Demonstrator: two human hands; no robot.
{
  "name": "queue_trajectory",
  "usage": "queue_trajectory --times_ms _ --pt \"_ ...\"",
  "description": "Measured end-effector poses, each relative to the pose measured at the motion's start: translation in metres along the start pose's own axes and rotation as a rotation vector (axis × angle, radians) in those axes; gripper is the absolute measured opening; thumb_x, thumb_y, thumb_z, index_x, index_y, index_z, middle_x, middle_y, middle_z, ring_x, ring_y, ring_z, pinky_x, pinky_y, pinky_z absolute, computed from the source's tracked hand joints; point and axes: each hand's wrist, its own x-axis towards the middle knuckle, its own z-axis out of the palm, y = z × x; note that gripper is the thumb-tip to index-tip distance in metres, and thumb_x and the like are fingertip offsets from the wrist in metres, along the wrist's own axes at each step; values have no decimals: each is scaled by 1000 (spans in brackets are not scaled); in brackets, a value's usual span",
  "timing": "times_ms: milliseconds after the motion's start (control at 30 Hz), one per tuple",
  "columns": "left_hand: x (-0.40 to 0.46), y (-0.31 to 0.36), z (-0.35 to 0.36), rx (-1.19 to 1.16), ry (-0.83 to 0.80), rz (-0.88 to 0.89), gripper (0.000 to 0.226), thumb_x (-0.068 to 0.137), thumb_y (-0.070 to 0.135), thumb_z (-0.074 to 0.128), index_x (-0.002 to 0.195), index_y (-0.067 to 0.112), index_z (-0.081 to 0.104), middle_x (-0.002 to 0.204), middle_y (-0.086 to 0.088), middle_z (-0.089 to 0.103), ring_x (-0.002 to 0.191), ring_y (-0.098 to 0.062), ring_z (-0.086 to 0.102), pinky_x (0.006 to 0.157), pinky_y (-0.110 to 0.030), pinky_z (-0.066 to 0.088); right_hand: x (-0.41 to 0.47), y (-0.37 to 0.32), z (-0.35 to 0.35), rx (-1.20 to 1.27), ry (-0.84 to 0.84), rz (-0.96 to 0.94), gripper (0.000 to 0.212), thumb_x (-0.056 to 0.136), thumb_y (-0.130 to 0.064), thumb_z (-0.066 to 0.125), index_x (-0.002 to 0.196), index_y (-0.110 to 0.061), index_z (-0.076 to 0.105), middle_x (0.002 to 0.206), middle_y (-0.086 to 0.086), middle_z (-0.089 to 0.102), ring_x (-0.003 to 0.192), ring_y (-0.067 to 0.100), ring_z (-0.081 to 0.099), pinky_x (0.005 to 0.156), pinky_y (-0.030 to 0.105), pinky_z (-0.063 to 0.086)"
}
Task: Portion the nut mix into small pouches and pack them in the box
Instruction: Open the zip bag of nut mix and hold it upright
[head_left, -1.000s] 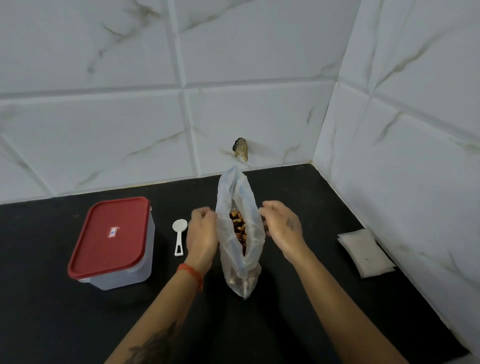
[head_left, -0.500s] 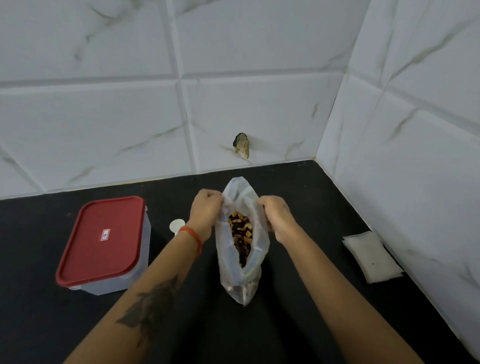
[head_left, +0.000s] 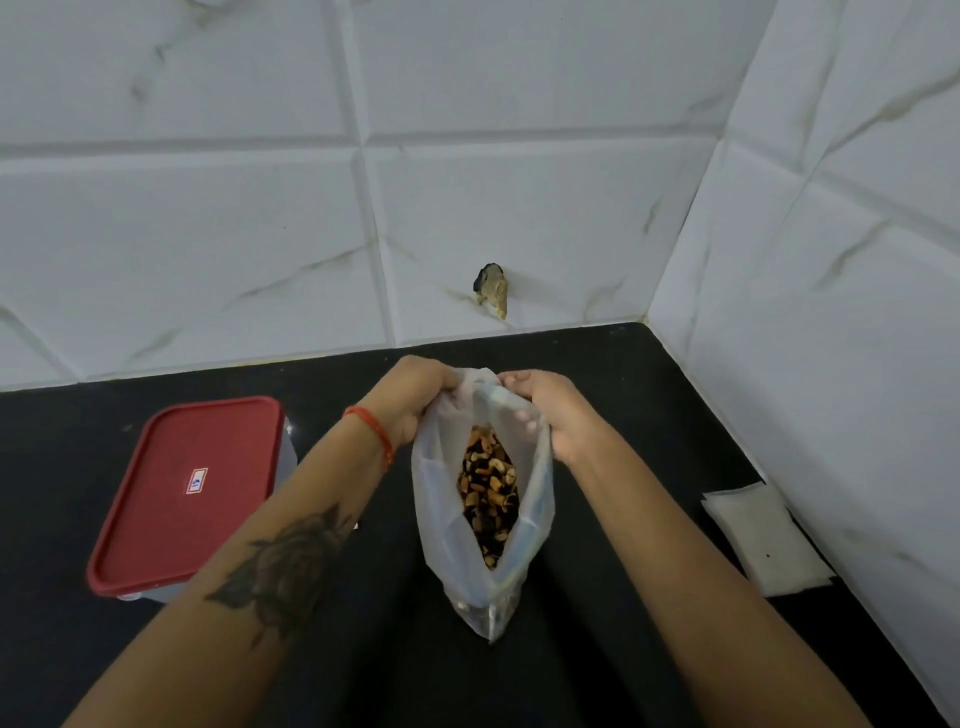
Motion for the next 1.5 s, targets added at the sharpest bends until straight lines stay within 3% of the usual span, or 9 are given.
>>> queue_trajectory --times_ms 200,333,467,733,933,1100,1267,1367,1500 --pt "13 -15 6 -35 -31 104 21 95 11 49 86 5 66 88 -14 64 83 -26 61 77 -31 48 -7 10 11 -1066 165 -728 28 96 -30 45 115 -16 60 108 2 61 96 18 58 80 32 46" --pt "11 -20 3 659 116 650 34 92 44 52 102 14 64 97 -5 58 93 -17 52 71 -17 38 8 -3 1 -666 45 -425 23 97 -17 45 96 -11 67 93 6 66 89 19 61 76 30 49" --pt "9 -18 -5 830 57 742 24 93 34 56 89 13 66 78 -1 60 74 -14 53 60 -19 36 13 -9 -4 -263 -68 -155 17 97 -17 50 96 -15 67 94 3 65 87 13 59 77 25 50" --pt "12 -5 -7 -91 -199 -13 25 93 21 55 83 2 66 81 -16 61 70 -20 59 80 -30 50 4 4 -2 -1003 -2 -689 30 98 -38 43 79 -20 58 74 -7 49 67 7 47 60 27 33" --pt "17 -10 -2 -463 -352 -156 29 95 28 53 81 5 65 69 -7 67 62 -14 66 64 -27 58 10 -1 -2 -246 -98 -193 31 95 -28 54 81 -3 67 73 8 60 69 18 54 70 30 45" --pt "16 -32 3 450 137 302 44 83 55 61 80 12 57 71 2 53 67 -13 52 58 -23 39 17 19 -3 -92 107 -24 27 93 -37 56 110 -17 62 108 5 65 97 18 61 81 33 51" --pt "-11 -48 1 705 279 397 30 89 40 60 80 12 65 72 1 63 67 -12 59 59 -22 47 -6 40 -15 -838 326 -327 44 89 -55 48 111 -18 59 102 -1 60 90 15 59 67 25 41" --pt "-12 -56 2 380 216 266 23 90 19 59 77 1 66 74 -10 64 66 -18 59 63 -32 53 -14 50 -9 -887 276 -324 26 91 -37 56 92 -12 65 82 0 62 77 16 60 55 23 43" --pt "-4 -61 10 -557 -15 -151 21 97 12 49 109 1 63 100 -14 62 94 -26 61 85 -38 53 -10 48 -8 81 170 -37 19 93 -13 56 107 -6 67 94 10 68 88 24 65 88 41 53"
